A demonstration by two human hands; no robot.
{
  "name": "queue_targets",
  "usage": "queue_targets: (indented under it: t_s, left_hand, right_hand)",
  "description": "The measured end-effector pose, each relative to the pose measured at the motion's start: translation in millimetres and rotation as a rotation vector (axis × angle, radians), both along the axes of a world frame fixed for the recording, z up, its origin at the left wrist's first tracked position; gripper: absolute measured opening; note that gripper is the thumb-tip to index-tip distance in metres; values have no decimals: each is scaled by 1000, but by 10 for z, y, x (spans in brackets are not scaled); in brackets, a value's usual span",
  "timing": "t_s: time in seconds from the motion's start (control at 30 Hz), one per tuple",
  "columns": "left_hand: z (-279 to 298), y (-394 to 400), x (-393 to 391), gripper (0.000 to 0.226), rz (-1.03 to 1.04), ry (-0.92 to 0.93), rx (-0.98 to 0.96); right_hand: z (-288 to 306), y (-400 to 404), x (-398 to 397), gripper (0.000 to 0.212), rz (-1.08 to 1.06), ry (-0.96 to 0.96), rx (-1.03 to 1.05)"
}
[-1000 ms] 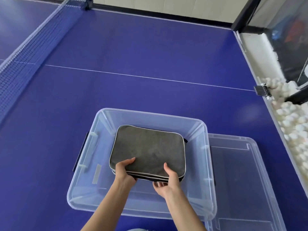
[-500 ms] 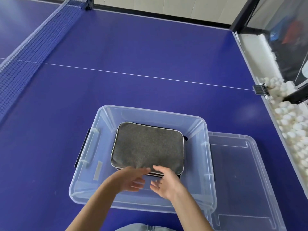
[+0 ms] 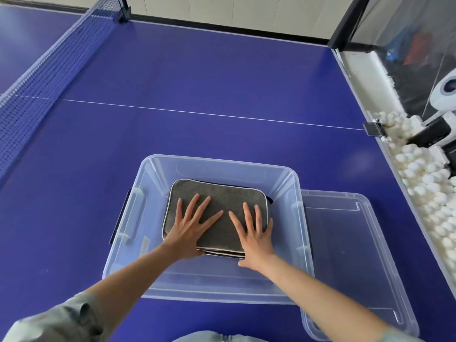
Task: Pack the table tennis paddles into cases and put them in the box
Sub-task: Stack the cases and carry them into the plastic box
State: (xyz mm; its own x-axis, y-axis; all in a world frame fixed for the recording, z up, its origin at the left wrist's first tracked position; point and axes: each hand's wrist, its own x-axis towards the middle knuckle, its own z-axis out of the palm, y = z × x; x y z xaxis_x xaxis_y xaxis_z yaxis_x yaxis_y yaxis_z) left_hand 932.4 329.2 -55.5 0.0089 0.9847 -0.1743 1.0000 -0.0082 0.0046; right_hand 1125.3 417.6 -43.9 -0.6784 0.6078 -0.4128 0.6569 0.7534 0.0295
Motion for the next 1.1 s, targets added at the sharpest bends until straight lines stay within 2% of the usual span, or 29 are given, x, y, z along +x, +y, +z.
queue_targets:
  t_s: [0.3,0.43,0.5,0.57,0.63,0.73,0.9,1.03,1.1]
  left_hand:
    - [-73,-10,63,123,42,-4,62]
    - [-86,-3,41,121,34,-17,41]
    - [-57,5,15,112,38,-55,61]
    - [-21,16,-35,102,135,-159,96]
    - [-10,15,-82,96,271,-227,110]
    - [-77,-13,-102,92,317,-173,78]
    - [-65,7,-68,89,327,-109,100]
    - [-65,17,-90,87,306,-105,78]
    - [-34,47,-97,83,292,-92,54]
  right_hand:
    - [-49,54,-13,130,-67,118,69]
    - [-68,91,-23,133,-68,97,17]
    - [-57,103,-29,130,-20,98,-30]
    - [6,113,-20,124,-26,138,-123]
    - [55,124,-21,121,50,161,-110]
    - [-8,188,-19,117,146,149,-15]
    - [-71,198,-41,115,134,158,52]
    - [-6,223,-44,117,128,117,-34]
    - [154,277,-78,105,99,131,-139]
